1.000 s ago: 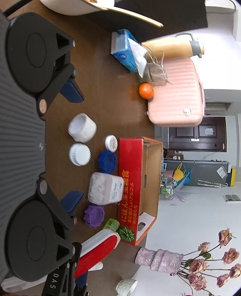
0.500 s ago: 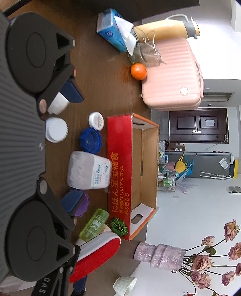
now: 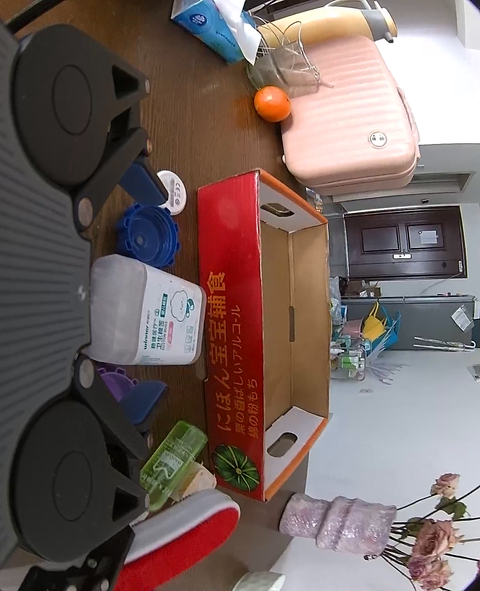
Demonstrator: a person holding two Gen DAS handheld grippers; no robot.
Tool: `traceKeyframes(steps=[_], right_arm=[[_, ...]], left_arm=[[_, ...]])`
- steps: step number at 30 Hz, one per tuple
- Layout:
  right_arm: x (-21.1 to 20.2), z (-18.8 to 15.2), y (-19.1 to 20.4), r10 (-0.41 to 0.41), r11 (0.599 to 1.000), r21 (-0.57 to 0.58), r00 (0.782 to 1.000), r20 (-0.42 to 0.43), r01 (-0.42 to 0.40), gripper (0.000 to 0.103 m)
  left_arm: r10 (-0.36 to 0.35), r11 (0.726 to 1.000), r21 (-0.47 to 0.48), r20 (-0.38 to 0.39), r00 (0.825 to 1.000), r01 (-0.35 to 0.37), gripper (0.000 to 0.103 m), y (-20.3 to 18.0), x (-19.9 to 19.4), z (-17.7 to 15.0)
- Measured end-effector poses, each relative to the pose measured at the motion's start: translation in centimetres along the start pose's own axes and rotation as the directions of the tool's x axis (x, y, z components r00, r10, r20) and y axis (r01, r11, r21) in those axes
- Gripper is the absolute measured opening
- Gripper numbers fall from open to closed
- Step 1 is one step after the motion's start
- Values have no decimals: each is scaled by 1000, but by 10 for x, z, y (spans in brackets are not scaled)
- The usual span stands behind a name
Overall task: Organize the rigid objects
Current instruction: 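Close the left gripper on the white pill bottle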
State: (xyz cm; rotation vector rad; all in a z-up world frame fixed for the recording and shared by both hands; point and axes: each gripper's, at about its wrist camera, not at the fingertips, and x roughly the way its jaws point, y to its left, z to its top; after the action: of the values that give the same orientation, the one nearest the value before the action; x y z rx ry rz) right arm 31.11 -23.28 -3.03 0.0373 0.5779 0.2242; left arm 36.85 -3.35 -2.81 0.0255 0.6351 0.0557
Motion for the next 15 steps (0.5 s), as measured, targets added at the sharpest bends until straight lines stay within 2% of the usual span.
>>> traceKeyframes(steps=[3, 5, 7, 11, 15], right_arm=[[3, -1, 0, -5, 1000, 0, 1000, -4, 5, 55], [4, -1, 0, -7, 1000, -3, 1000, -3, 7, 55], [3, -1, 2, -12, 1000, -5, 1000, 3, 12, 55], [2, -2, 1, -20, 1000, 2, 1000, 13, 20, 55], [1, -2, 1, -22, 1000, 5, 1000, 21, 22, 55]], left_arm=[[11, 1000, 11, -14, 1000, -11, 100, -2, 9, 0], [-5, 1000, 13, -26, 1000, 5, 87, -2, 15, -1], [-59, 998, 16, -50, 997, 60, 68, -1, 18, -3], [-80, 997, 14, -41, 996, 81, 66, 1, 14, -6], [-85, 996, 16, 9, 996, 85, 66, 4, 0, -5]])
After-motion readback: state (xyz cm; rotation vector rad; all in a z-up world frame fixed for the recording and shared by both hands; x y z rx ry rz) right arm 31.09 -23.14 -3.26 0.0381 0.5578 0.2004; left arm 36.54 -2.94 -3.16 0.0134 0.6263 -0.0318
